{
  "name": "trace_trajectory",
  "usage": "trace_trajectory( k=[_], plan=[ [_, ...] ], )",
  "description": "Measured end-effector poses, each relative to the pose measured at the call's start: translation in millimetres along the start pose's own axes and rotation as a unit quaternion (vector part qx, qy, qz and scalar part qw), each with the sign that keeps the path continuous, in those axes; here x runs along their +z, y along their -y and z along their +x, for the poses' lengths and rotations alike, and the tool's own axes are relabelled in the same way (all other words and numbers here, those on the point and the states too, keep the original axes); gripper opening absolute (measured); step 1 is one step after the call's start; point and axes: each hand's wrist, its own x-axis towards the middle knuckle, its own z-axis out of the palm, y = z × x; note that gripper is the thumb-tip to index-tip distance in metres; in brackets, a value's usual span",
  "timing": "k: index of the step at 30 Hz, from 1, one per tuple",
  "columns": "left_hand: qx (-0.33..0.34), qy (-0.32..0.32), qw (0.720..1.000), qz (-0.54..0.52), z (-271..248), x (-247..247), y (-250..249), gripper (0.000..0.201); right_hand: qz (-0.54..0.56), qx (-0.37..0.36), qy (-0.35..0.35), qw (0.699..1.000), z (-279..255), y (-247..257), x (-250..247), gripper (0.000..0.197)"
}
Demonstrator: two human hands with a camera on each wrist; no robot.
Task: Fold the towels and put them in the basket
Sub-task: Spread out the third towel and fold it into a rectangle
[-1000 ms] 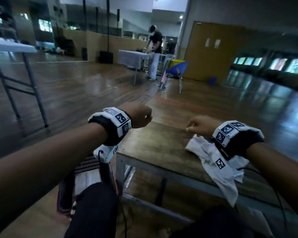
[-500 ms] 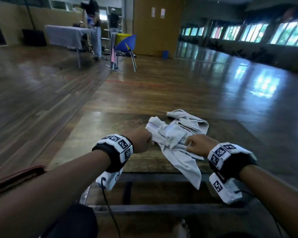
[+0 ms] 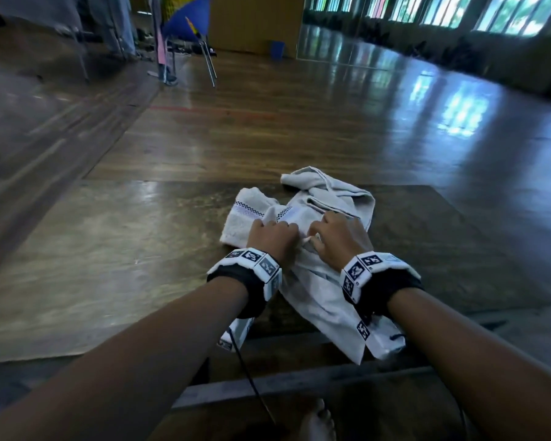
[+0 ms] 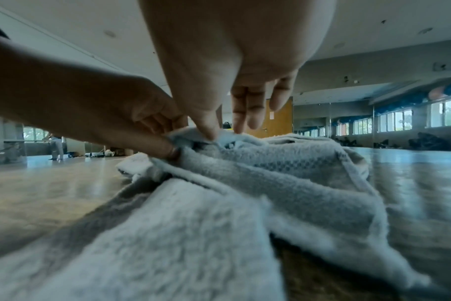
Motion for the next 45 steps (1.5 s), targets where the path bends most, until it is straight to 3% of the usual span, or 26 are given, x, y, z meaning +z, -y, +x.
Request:
trace_trajectory(
  k=[4,9,15,20,30,35,39,41,45],
  plan=[
    [0.002,0.01,0.999,-0.051,-8.9,-13.6,12.6,0.014,-0.081,-0.043,-0.04,0.995,-10.5,4.9,-16.0,0.024],
    [0.051,-0.057,0.997,0.015,-29.4,-63.4,24.7,0.022,-0.009,-0.036,-0.055,0.998,-26.3,6.1,-76.4,0.014],
    [0.025,-0.151,0.988,0.027,-59.8,-158.4,45.3,0.021,0.04,-0.026,-0.14,0.989,-41.9,0.3,-186.2,0.013],
    [0.005,-0.266,0.963,0.045,-91.5,-248.1,59.1,0.022,0.035,-0.036,-0.216,0.975,-60.5,4.4,-284.9,0.006],
    [-0.015,-0.405,0.899,0.166,-171.2,-396.4,81.0,0.018,0.074,-0.07,-0.389,0.916,-108.7,26.0,-432.7,0.004],
    [-0.026,-0.411,0.891,0.19,-194.9,-430.6,79.7,0.026,0.169,-0.086,-0.413,0.891,-123.8,38.6,-468.7,0.004],
    [-0.074,-0.346,0.898,0.262,-210.9,-437.9,88.0,0.04,0.244,-0.079,-0.42,0.87,-130.9,36.7,-485.4,0.005],
    [-0.085,-0.344,0.906,0.234,-218.0,-440.6,94.5,0.032,0.259,-0.075,-0.42,0.866,-134.3,32.7,-491.5,0.005],
    [-0.059,-0.399,0.915,0.021,-231.1,-460.9,105.8,0.016,0.243,-0.063,-0.436,0.864,-140.3,25.6,-504.1,0.006]
  ],
)
